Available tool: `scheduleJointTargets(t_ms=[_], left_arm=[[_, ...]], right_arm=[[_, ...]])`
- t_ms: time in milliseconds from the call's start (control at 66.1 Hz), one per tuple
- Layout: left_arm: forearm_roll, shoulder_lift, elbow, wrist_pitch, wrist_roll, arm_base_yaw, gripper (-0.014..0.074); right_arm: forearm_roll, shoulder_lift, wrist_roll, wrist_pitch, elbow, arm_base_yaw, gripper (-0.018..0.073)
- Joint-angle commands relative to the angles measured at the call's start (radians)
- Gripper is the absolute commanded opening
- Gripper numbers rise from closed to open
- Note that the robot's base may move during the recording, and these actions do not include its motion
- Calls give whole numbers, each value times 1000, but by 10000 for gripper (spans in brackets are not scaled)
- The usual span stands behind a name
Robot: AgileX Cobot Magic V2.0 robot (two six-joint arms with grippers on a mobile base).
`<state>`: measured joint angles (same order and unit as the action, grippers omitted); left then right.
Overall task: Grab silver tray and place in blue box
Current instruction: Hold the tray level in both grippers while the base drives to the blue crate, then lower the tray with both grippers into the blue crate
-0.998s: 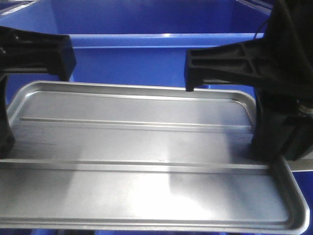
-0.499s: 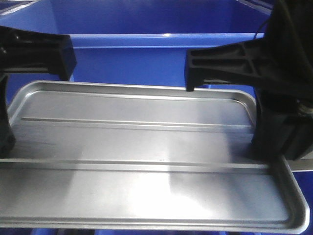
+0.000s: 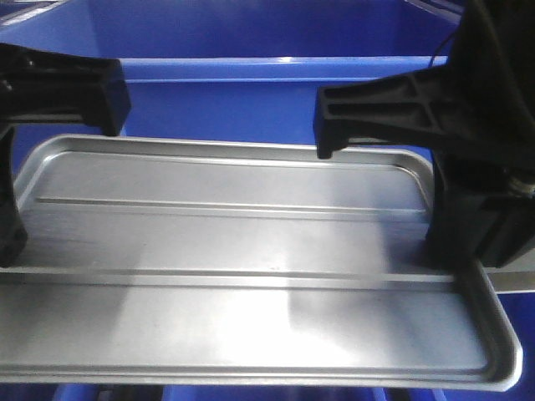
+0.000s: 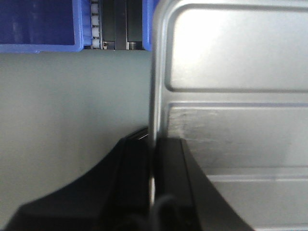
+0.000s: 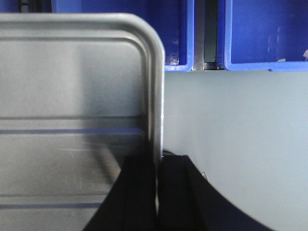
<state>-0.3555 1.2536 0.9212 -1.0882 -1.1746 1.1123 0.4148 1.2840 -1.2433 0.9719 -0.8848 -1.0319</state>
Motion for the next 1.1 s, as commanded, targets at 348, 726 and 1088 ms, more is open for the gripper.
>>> scheduleJointTargets(t_ms=[348, 726, 1088], left_arm=[[-6, -9, 230, 73, 87, -22, -8], [27, 58, 490, 104, 349, -197, -8], [109, 242, 746, 180, 559, -390, -8]], right_arm=[[5, -28, 211, 51, -290, 29, 62], [-40, -10, 415, 21, -485, 212, 62], [-165, 207, 632, -78, -765, 369, 62]])
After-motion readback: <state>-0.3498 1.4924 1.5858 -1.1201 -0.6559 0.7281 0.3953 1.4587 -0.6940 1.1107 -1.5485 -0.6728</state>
